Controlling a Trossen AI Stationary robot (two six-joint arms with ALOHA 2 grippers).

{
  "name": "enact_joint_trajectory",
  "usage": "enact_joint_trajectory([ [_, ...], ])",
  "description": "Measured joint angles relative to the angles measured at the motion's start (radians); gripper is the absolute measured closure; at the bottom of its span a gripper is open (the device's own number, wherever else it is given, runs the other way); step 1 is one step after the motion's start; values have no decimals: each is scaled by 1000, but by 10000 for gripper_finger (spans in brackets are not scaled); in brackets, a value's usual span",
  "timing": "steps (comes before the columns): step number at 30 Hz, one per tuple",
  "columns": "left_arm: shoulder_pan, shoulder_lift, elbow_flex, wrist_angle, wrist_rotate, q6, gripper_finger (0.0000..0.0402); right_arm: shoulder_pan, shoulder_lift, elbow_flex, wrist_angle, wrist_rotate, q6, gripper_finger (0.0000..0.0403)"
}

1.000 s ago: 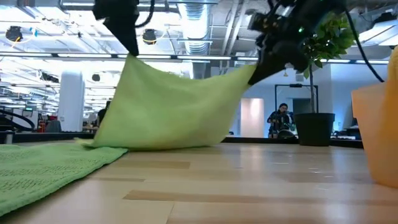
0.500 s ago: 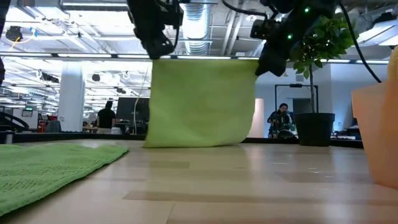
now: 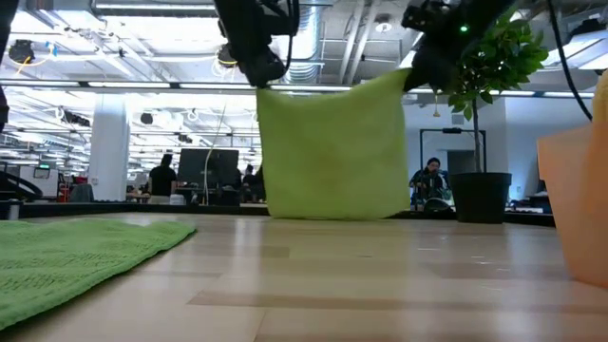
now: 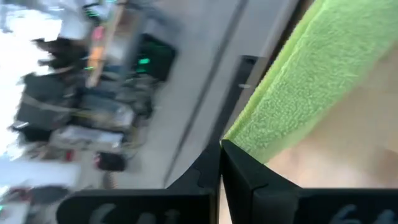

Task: Fold microfiber towels
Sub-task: Fold the light green microfiber towel

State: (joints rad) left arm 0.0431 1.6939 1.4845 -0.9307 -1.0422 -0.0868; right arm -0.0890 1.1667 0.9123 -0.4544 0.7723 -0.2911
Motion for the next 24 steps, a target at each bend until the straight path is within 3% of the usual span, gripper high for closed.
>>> enact_joint_trajectory([
  [7,-64,0,0,-63,257,-57,401,88,22,-2,-259,-93,243,398],
  [14,-130,13,-3,-216,466,-200,401,205,101,0,-377,-247,420,398],
  [21,-189,37,-116,-100,628,-238,401,322,242,-1,-380,-313,460,397],
  [24,-210,44,-187,-41,680,-266,402,354,302,-1,-366,-395,487,397],
])
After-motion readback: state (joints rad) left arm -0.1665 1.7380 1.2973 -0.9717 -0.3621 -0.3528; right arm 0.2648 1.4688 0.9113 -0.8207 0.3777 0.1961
